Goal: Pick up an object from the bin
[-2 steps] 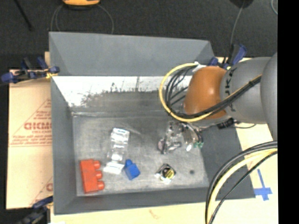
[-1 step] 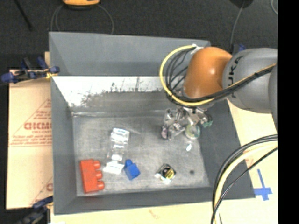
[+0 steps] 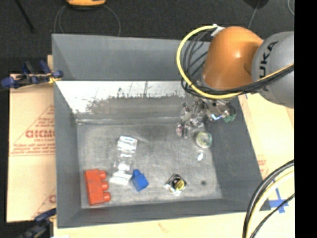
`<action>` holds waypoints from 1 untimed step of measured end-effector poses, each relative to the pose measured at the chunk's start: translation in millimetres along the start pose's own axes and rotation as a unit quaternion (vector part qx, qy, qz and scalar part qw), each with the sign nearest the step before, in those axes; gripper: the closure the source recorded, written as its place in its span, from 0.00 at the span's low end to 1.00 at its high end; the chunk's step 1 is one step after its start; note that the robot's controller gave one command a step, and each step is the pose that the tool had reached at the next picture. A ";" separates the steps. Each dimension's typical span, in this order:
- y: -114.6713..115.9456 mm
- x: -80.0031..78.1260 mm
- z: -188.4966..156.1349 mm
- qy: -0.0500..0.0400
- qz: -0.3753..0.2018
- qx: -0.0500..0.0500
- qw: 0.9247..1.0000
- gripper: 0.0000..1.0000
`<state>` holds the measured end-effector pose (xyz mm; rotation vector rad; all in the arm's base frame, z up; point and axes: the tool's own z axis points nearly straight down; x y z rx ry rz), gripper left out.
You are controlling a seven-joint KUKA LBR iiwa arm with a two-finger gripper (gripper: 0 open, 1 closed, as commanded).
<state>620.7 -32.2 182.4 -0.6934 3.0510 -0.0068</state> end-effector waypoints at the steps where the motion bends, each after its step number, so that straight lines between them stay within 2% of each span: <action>1: 24.2 -19.7 -30.5 0.001 -0.140 -0.002 0.990 1.00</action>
Offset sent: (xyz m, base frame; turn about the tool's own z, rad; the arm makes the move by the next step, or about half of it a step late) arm 0.0050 0.0310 0.0283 -0.2819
